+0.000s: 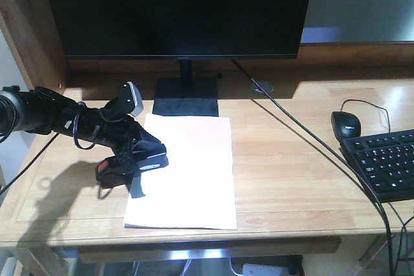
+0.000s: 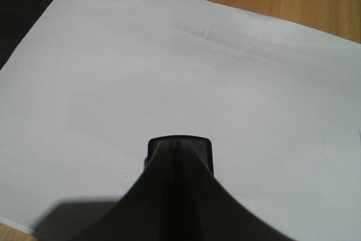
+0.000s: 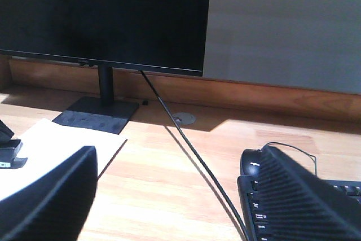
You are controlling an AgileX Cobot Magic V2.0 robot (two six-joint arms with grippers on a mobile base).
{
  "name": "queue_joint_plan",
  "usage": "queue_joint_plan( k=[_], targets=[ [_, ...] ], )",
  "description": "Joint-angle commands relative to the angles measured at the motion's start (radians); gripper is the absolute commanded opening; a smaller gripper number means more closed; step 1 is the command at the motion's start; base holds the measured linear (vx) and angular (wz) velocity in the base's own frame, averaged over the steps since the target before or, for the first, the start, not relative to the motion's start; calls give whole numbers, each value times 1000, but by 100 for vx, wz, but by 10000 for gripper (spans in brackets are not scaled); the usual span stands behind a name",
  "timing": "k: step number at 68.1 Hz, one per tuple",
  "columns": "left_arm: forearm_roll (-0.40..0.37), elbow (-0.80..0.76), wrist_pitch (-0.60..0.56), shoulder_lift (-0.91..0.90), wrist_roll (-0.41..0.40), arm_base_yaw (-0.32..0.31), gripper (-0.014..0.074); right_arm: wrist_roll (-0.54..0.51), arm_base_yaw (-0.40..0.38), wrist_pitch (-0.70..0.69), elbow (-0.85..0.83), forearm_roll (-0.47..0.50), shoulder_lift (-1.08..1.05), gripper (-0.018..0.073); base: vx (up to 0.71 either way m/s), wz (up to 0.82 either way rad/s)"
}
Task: Grab stapler and paper to desk for stapling
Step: 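Open the left gripper and raise it away from the stapler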
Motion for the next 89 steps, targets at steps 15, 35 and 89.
queue_joint_plan(
  k=[15,35,89],
  targets=[
    [86,-6,-24,-19,-43,-3,-6,-7,-4,-64,-26,-21,13,563,0,0],
    [80,-6,-33,-124,-109,-3,-6,-7,-4,-64,-26,-21,13,563,0,0],
    [1038,-6,-379,-664,-1363,0,-6,-7,-4,-64,-26,-21,13,563,0,0]
  ],
)
